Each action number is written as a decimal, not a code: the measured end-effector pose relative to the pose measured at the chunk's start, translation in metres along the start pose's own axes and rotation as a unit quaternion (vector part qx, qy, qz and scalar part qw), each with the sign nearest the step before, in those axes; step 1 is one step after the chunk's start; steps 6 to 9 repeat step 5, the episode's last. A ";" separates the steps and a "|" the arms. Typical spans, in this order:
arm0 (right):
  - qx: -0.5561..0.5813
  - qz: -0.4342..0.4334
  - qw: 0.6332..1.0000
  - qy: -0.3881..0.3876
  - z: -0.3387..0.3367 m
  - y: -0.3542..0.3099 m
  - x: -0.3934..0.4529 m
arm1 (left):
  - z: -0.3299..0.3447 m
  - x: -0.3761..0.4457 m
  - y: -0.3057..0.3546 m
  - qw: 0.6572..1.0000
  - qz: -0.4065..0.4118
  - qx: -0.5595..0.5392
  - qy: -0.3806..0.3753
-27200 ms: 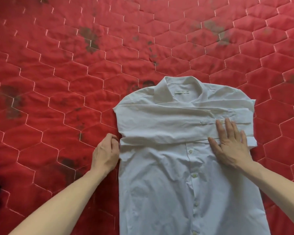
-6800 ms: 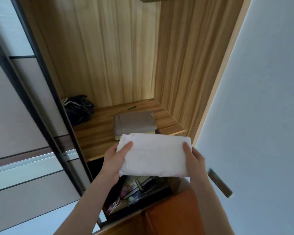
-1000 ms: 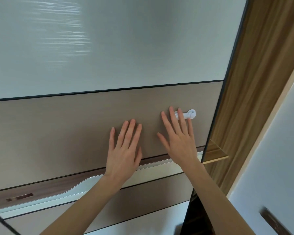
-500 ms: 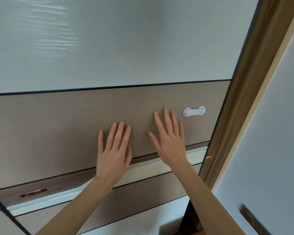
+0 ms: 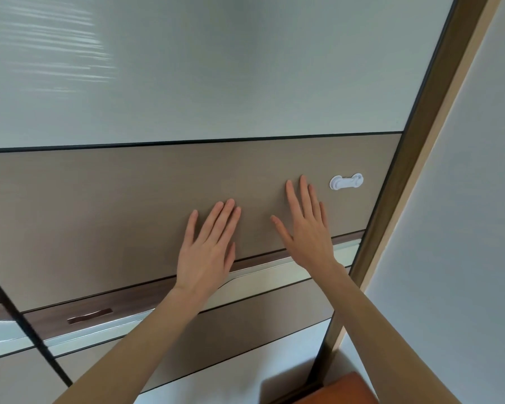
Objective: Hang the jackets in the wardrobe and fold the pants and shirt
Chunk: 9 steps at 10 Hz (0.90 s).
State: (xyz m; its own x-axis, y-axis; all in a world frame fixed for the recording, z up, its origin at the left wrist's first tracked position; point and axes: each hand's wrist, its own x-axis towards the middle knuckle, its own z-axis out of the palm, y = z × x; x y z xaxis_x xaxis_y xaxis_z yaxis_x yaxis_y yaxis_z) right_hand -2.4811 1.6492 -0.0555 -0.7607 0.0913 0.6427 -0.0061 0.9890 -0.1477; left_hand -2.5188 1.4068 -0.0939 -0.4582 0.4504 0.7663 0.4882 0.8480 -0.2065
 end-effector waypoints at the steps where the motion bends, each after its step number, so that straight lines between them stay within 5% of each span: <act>1: -0.002 0.007 1.000 -0.009 -0.008 0.000 0.000 | -0.006 0.003 0.005 1.000 0.007 -0.006 -0.007; 5: -0.043 0.075 0.996 -0.007 -0.044 -0.045 -0.053 | -0.059 -0.019 -0.004 0.983 0.026 -0.179 -0.003; 9: -0.043 0.075 0.996 -0.007 -0.044 -0.045 -0.053 | -0.059 -0.019 -0.004 0.983 0.026 -0.179 -0.003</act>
